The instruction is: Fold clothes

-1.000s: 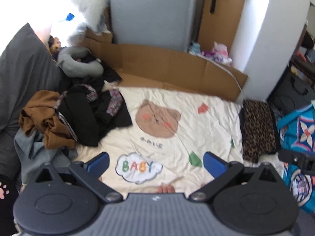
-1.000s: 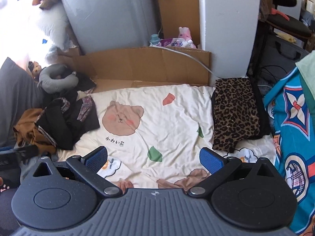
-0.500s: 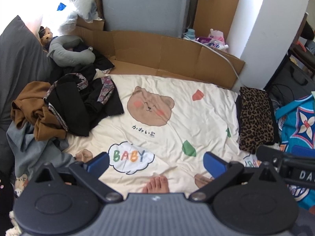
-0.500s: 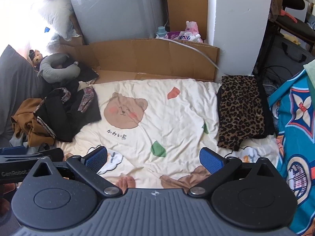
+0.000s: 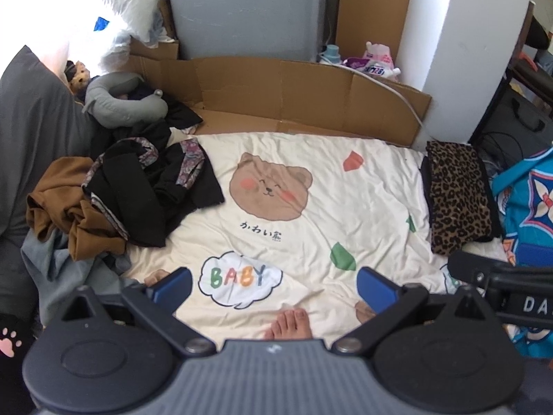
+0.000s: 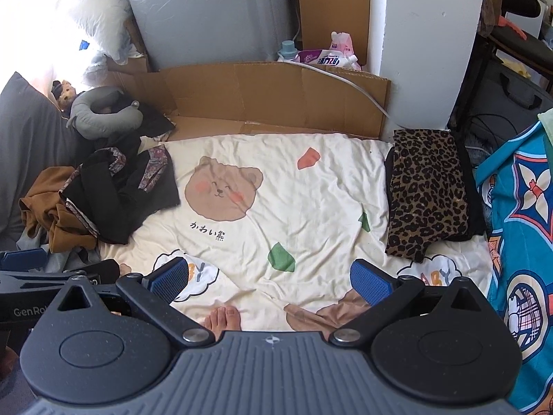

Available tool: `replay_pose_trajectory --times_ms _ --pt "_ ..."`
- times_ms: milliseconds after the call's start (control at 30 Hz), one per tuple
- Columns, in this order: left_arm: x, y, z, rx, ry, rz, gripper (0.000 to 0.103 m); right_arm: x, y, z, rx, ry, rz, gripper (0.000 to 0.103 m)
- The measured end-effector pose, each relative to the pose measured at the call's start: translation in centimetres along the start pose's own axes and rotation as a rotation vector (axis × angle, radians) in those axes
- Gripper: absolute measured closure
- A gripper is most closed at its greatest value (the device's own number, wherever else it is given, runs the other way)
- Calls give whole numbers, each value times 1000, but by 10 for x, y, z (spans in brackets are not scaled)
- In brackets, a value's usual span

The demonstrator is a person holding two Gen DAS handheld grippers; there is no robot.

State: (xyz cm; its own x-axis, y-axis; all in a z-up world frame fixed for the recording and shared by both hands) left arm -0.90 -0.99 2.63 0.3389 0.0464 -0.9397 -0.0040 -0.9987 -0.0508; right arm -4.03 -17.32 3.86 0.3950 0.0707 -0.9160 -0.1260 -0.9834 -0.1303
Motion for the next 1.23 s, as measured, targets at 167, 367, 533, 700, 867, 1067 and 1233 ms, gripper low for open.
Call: replay_pose_trajectory --times_ms 167,367,533,700,867,1067,1233 --pt "-1 1 0 6 6 -12 1 0 0 0 -4 -3 -4 1" --pt "-1 2 0 4 6 2 1 0 1 1 -10 -2 9 1" --pt "-5 3 2 9 34 -16 1 0 2 1 -9 -3 15 1" --pt "-3 2 2 10 21 -9 1 0 2 1 -10 -5 12 1" --pt "-3 1 2 12 20 -11 1 0 1 1 -11 -3 9 1" --pt "-2 -1 3 4 17 -5 1 0 1 2 -13 -4 9 1" --pt "-2 1 4 1 17 0 1 0 1 2 -14 -4 9 1"
Point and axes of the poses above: each gripper's, at about its wrist camera, not at the fingertips, and x roughly the way its jaws point, y to its right, z to its underside, the point moved 2 cm from there along x, roughly the way its jaws point, and after that the axes turned 11 degrees about -y, right-handed, at the moved point
